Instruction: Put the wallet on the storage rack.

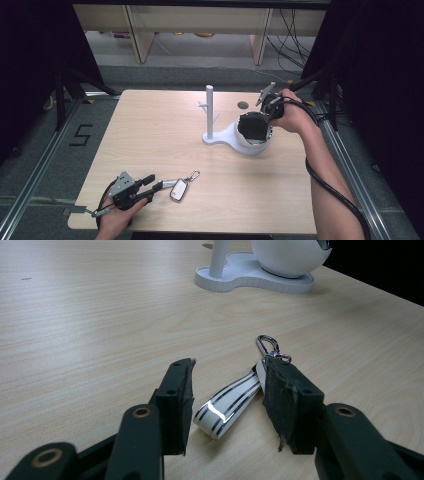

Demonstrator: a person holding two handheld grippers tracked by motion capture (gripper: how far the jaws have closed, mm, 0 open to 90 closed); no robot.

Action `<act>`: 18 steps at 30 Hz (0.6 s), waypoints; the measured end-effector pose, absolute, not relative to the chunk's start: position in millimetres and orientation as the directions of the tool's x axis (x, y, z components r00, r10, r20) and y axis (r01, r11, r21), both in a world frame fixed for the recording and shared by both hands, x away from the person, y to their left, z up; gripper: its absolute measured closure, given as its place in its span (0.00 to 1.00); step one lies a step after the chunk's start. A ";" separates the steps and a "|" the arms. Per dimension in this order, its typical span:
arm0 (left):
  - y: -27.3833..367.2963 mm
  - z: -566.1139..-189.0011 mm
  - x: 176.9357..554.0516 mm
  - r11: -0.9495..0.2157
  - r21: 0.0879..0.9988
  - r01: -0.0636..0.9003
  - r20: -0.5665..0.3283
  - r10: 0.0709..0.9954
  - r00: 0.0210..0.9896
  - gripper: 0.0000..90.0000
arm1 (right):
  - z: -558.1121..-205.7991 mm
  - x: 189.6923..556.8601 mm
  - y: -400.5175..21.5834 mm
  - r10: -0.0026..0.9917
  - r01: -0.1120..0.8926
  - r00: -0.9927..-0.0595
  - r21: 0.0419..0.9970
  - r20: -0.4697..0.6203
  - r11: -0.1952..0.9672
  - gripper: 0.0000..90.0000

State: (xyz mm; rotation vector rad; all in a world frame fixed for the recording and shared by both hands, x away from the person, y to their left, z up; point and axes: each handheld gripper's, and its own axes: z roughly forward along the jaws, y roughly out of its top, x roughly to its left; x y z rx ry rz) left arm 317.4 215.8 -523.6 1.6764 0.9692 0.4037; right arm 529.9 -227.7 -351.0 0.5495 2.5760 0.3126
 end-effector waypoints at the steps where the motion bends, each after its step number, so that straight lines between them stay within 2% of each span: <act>1: 216.1 -523.5 317.4 -0.060 0.917 0.393 -0.210 0.768 0.606 0.60 | -351.3 529.0 -227.6 0.457 0.345 -0.797 0.324 -0.395 0.881 0.73; 7: 215.0 -523.0 317.1 -0.069 0.917 0.394 -0.201 0.772 0.603 0.60 | -345.5 524.6 -231.5 0.458 0.343 -0.795 0.328 -0.397 0.880 0.68; 10: 214.9 -523.2 317.5 -0.065 0.920 0.387 -0.202 0.766 0.610 0.60 | -338.9 515.1 -233.4 0.506 0.384 -0.772 0.352 -0.385 0.853 0.66; 18: 213.5 -522.4 317.4 -0.067 0.917 0.393 -0.203 0.771 0.604 0.59 | -340.1 488.9 -241.9 0.589 0.456 -0.732 0.395 -0.342 0.797 0.68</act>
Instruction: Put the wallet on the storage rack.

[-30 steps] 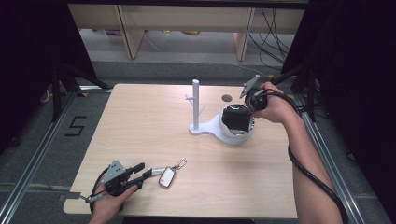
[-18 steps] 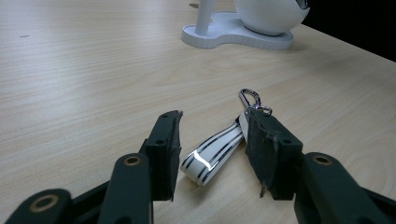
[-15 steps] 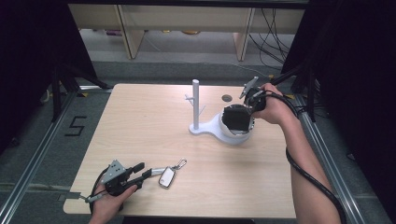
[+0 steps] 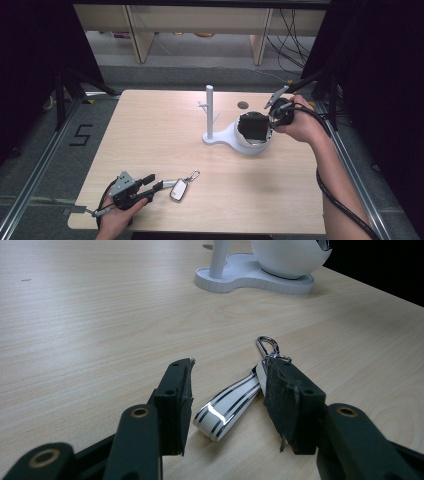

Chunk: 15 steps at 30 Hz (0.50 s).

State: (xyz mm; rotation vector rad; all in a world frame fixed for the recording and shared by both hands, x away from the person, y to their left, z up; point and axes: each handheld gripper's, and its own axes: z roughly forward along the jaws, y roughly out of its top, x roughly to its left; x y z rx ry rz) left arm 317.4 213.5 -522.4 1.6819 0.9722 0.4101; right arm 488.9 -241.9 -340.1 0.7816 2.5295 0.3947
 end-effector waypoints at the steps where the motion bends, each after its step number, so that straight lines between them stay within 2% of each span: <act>1: 213.0 -521.9 317.3 -0.074 0.917 0.391 -0.197 0.771 0.606 0.59 | -343.4 481.7 -244.4 0.604 0.472 -0.730 0.404 -0.319 0.784 0.69; 7: 212.5 -520.7 317.4 -0.065 0.918 0.392 -0.201 0.774 0.600 0.58 | -350.4 466.7 -247.0 0.631 0.500 -0.724 0.419 -0.278 0.758 0.71; 10: 212.2 -520.6 318.5 -0.053 0.922 0.384 -0.208 0.768 0.606 0.57 | -356.1 457.3 -248.8 0.650 0.500 -0.713 0.460 -0.264 0.734 0.71; 11: 212.2 -520.2 319.1 -0.058 0.922 0.382 -0.204 0.767 0.609 0.56 | -362.3 449.1 -250.1 0.681 0.520 -0.700 0.501 -0.215 0.692 0.71; 15: 210.4 -518.8 319.2 -0.057 0.921 0.386 -0.206 0.769 0.605 0.54 | -372.3 437.4 -254.8 0.714 0.531 -0.672 0.545 -0.197 0.649 0.71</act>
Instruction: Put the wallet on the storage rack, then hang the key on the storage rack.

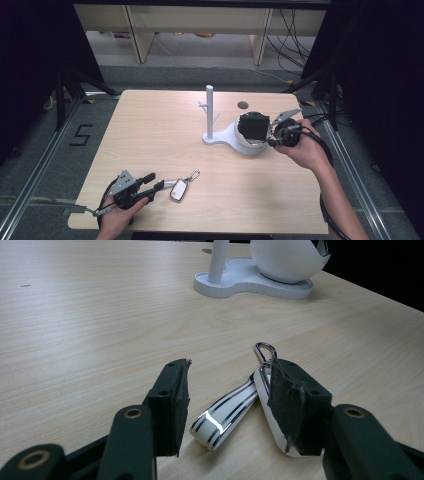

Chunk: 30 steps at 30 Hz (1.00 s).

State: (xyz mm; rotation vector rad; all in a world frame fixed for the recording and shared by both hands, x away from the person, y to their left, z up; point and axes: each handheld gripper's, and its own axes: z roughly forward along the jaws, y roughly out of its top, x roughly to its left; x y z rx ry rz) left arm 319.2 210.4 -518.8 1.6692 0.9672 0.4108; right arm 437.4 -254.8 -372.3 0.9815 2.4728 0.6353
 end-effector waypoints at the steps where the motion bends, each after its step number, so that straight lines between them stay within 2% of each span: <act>1: 209.0 -517.9 320.0 -0.053 0.923 0.382 -0.208 0.765 0.610 0.54 | -379.5 429.2 -258.0 0.745 0.550 -0.645 0.572 -0.172 0.608 0.68; 13: 203.8 -513.4 320.5 -0.072 0.924 0.377 -0.189 0.769 0.611 0.52 | -419.4 379.3 -271.5 0.842 0.581 -0.535 0.692 -0.071 0.428 0.59; 20: 203.1 -511.0 321.6 -0.076 0.926 0.369 -0.184 0.764 0.619 0.52 | -436.2 362.8 -273.3 0.841 0.558 -0.538 0.722 -0.061 0.409 0.57; 23: 202.9 -510.5 322.2 -0.075 0.929 0.364 -0.182 0.761 0.622 0.52 | -446.0 352.4 -270.7 0.871 0.599 -0.492 0.728 0.005 0.334 0.55; 25: 202.6 -509.3 321.4 -0.070 0.926 0.370 -0.193 0.756 0.626 0.54 | -452.2 351.8 -273.8 0.867 0.575 -0.497 0.745 -0.011 0.339 0.54; 26: 202.6 -509.3 321.4 -0.070 0.926 0.370 -0.193 0.756 0.626 0.55 | -452.9 348.6 -272.3 0.884 0.610 -0.467 0.734 0.030 0.298 0.53; 30: 199.8 -504.5 321.6 -0.076 0.923 0.377 -0.193 0.756 0.625 0.56 | -467.7 346.5 -273.0 0.898 0.622 -0.432 0.749 0.085 0.229 0.51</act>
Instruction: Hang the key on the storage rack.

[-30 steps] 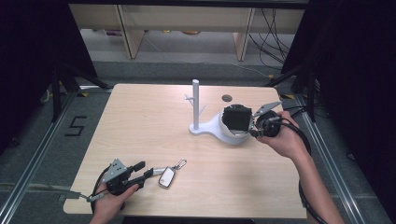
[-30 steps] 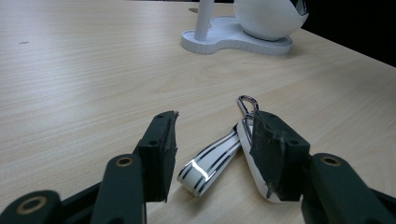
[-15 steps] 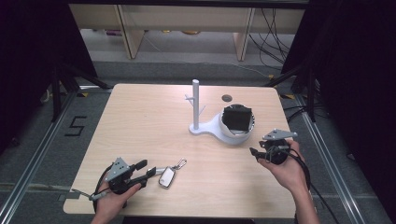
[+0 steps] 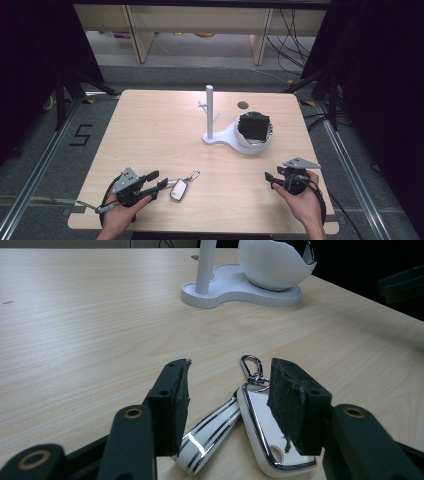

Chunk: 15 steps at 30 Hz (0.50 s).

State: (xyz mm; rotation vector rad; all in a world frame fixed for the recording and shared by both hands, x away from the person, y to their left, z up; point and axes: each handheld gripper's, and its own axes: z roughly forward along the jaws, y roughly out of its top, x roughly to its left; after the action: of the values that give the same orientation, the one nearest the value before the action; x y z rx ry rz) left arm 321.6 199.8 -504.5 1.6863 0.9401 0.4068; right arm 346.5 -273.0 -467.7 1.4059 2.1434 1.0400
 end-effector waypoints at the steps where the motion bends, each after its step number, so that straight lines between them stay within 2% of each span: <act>1: 199.8 -504.5 321.6 -0.076 0.923 0.377 -0.193 0.756 0.625 0.56 | -467.7 346.5 -273.0 0.898 0.622 -0.432 0.749 0.085 0.229 0.51; 2: 197.0 -499.7 322.2 -0.087 0.921 0.379 -0.193 0.745 0.639 0.56 | -471.0 343.7 -272.6 0.912 0.649 -0.400 0.731 0.091 0.212 0.51; 8: 185.1 -487.2 328.2 -0.140 0.901 0.411 -0.191 0.724 0.663 0.56 | -472.0 341.5 -271.8 0.913 0.660 -0.403 0.713 0.070 0.237 0.50; 11: 175.5 -480.8 332.8 -0.187 0.884 0.428 -0.176 0.715 0.677 0.56 | -472.4 339.7 -272.1 0.903 0.640 -0.426 0.725 0.058 0.255 0.50; 15: 155.3 -469.6 347.8 -0.268 0.854 0.446 -0.158 0.683 0.713 0.55 | -469.8 337.0 -272.9 0.909 0.660 -0.410 0.714 0.078 0.236 0.49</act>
State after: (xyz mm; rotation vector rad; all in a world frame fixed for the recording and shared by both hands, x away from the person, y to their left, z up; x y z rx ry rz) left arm 347.8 155.3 -469.6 1.9142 0.8731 0.2960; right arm 337.0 -272.9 -469.8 1.4477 2.1621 0.9764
